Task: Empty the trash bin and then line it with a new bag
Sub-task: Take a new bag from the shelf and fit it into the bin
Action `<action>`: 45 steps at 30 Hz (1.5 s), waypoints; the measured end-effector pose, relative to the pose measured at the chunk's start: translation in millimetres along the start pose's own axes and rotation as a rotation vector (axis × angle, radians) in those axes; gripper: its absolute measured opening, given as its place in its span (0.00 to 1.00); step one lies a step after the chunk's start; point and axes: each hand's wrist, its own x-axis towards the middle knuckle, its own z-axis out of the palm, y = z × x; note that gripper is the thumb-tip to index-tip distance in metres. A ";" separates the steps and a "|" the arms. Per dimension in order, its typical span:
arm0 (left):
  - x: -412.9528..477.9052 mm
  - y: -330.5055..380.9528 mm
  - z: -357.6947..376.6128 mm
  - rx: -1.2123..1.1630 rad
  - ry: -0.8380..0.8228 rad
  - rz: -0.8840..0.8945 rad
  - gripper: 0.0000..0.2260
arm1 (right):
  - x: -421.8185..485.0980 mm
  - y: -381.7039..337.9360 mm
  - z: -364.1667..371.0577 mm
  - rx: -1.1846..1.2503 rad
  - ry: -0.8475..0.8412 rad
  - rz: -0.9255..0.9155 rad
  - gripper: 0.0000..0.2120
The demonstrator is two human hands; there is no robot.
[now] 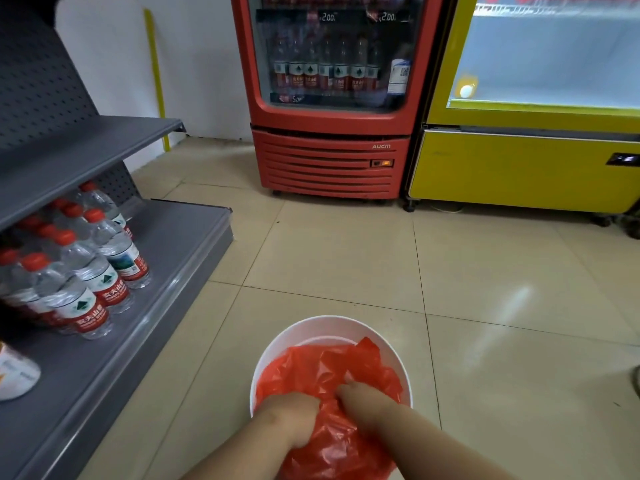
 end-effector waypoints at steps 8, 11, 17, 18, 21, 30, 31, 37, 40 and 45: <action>-3.0 -33.0 -17.3 -0.371 0.474 -0.001 0.13 | -20.4 12.2 -38.1 0.217 0.585 -0.011 0.11; -8.2 -50.8 -27.8 -0.896 0.580 -0.025 0.13 | -24.4 26.6 -59.0 0.345 0.731 0.014 0.11; -20.2 -86.9 -54.6 -1.162 0.556 -0.071 0.06 | -27.5 49.2 -88.8 0.315 0.847 0.110 0.10; -21.3 -88.6 -55.9 -1.072 0.565 -0.076 0.04 | -29.2 48.0 -90.3 0.313 0.841 0.109 0.11; -27.5 -76.0 -51.6 -0.899 0.492 -0.043 0.07 | -34.8 35.4 -85.3 0.378 0.642 0.112 0.16; 21.4 -22.5 -1.8 -0.630 0.244 -0.033 0.13 | -9.0 -2.3 -32.1 0.053 0.009 0.166 0.17; 24.3 -16.6 1.2 -0.586 0.240 -0.053 0.14 | -6.6 -5.4 -29.0 0.026 -0.044 0.170 0.18; 30.3 -5.4 6.7 -0.494 0.211 -0.051 0.12 | -5.4 -7.7 -31.0 0.132 -0.060 0.196 0.19; 16.1 -24.7 -17.2 -0.448 0.389 -0.056 0.09 | -12.0 3.9 -58.9 0.219 0.187 0.155 0.15; -19.0 -67.1 -66.7 -0.872 0.627 -0.009 0.04 | -17.5 43.0 -107.3 0.377 0.556 0.133 0.09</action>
